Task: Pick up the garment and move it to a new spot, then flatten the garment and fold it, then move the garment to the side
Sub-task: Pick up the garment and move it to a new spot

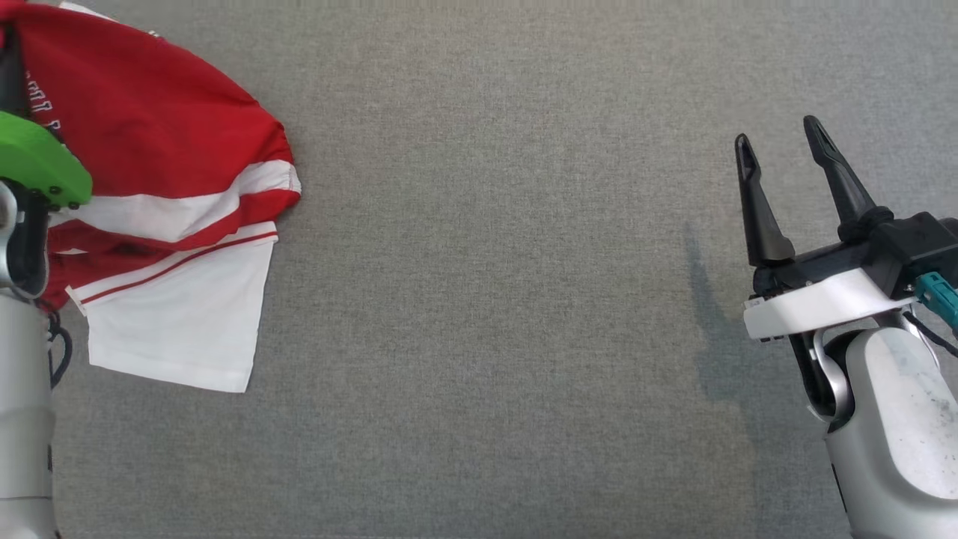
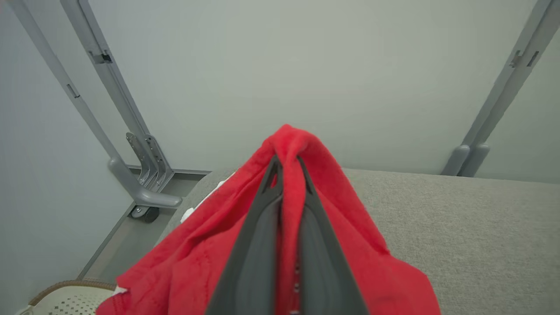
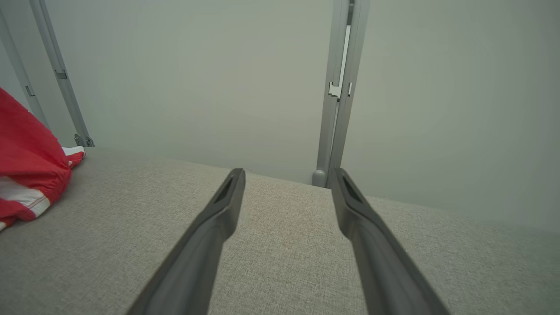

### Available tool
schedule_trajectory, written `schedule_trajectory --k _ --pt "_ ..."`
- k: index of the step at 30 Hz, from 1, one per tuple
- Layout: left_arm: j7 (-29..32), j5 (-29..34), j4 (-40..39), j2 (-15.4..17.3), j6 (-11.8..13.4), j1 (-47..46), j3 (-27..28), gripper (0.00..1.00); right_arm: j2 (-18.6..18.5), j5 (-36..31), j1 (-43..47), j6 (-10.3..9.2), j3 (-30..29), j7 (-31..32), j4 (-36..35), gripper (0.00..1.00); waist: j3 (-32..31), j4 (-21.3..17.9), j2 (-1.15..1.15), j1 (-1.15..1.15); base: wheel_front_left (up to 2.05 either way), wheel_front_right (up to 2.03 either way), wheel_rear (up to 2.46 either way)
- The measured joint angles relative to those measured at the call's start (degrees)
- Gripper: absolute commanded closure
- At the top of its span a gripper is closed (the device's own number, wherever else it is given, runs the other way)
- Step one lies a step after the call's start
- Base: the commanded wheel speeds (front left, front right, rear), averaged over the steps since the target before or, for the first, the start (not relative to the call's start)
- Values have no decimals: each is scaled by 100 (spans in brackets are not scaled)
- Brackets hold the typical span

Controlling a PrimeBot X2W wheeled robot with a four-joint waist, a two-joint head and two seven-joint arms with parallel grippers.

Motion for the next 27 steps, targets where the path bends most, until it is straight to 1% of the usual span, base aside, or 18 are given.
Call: schedule_trajectory --k 7,11,16,17,20,24,27 --pt "-389 35 -423 -254 -129 -91 -437 100 60 94 181 -81 -147 0 74 0 -473 14 0 0 0 0 0" --pt "-443 35 -591 -419 -178 -93 -814 100 145 134 365 -144 -194 0 120 0 -765 -20 0 -1 0 0 0" --pt "-445 -23 -739 -660 -182 -88 -1272 100 208 187 571 -144 -174 0 191 0 -1130 -131 0 0 0 0 0" --pt "-445 -23 -739 -660 -182 -88 -1272 100 208 187 571 -144 -174 0 191 0 -1130 -131 0 0 0 0 0" --pt "-358 -142 -810 -875 -182 -64 -1503 100 237 193 708 -143 -112 0 225 0 -1332 -250 0 0 0 0 0" --pt "-194 -387 -977 -1148 -182 29 -1905 100 307 194 883 -142 -24 0 249 0 -1526 -502 0 0 0 0 0" --pt "-153 -577 -1073 -1445 -182 227 -2141 100 323 245 993 -142 -15 0 248 0 -1634 -717 0 -1 0 0 0"
